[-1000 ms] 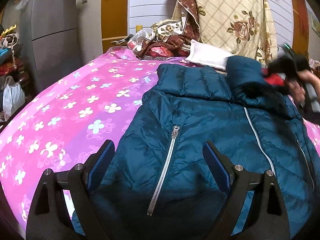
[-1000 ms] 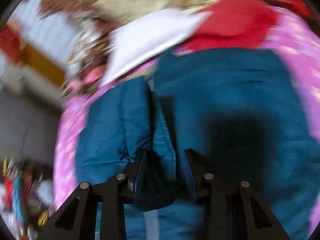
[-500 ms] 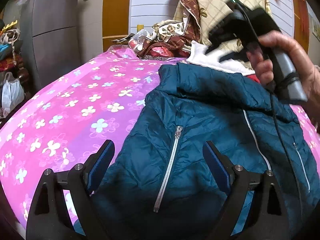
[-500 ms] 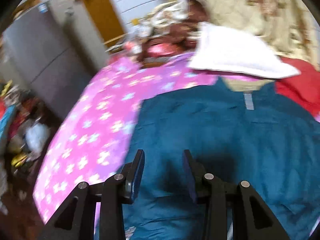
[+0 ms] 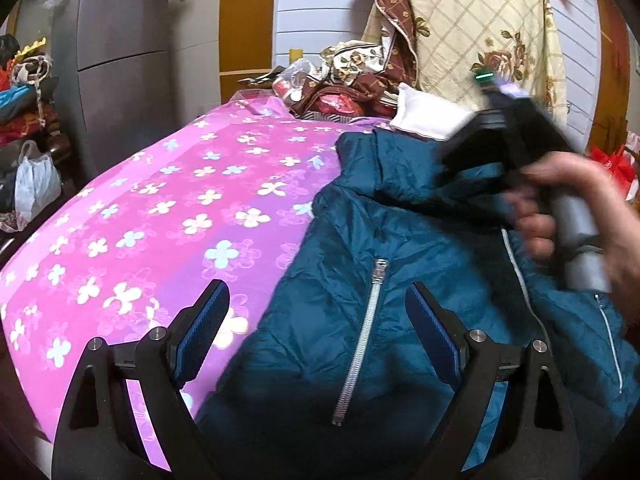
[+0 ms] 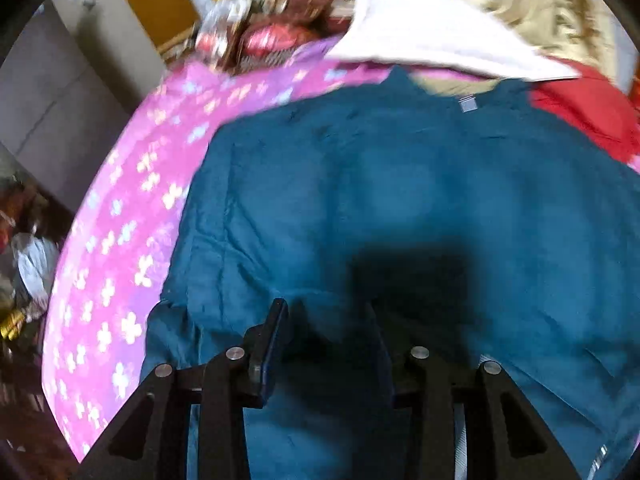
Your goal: Fold large clothes
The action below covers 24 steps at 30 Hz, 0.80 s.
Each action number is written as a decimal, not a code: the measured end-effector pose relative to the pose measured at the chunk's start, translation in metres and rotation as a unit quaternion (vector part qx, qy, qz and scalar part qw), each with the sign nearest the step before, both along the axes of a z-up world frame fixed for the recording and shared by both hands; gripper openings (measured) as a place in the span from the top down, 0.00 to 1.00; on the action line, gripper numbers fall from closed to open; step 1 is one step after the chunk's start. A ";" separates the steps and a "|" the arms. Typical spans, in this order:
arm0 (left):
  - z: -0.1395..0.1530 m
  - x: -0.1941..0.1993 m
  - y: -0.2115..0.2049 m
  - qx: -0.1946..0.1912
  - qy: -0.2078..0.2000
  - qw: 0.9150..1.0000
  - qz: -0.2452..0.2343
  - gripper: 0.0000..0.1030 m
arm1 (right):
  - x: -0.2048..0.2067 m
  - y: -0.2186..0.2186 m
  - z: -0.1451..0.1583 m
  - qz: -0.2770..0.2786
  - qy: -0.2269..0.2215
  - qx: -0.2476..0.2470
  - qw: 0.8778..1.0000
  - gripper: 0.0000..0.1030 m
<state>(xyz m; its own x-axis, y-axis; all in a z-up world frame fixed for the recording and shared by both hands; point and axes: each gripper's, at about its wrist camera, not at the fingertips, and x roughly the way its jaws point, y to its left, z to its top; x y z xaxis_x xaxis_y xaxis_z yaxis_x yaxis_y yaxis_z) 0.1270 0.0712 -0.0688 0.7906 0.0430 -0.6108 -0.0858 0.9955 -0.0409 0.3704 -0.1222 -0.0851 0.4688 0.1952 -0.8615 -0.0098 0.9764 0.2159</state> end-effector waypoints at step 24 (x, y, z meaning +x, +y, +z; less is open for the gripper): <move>-0.022 -0.041 0.087 -0.084 0.145 0.986 0.019 0.13 | -0.381 -0.284 -0.025 -0.224 -0.012 0.038 0.974 0.52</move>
<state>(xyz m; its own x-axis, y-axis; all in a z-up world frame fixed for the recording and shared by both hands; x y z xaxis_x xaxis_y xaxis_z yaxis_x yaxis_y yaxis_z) 0.0860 0.1582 -0.0907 0.5808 -0.0514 -0.8124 -0.1551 0.9727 -0.1724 -0.0106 -0.4063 -0.1102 0.5405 0.0281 -0.8409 0.4086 0.8649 0.2916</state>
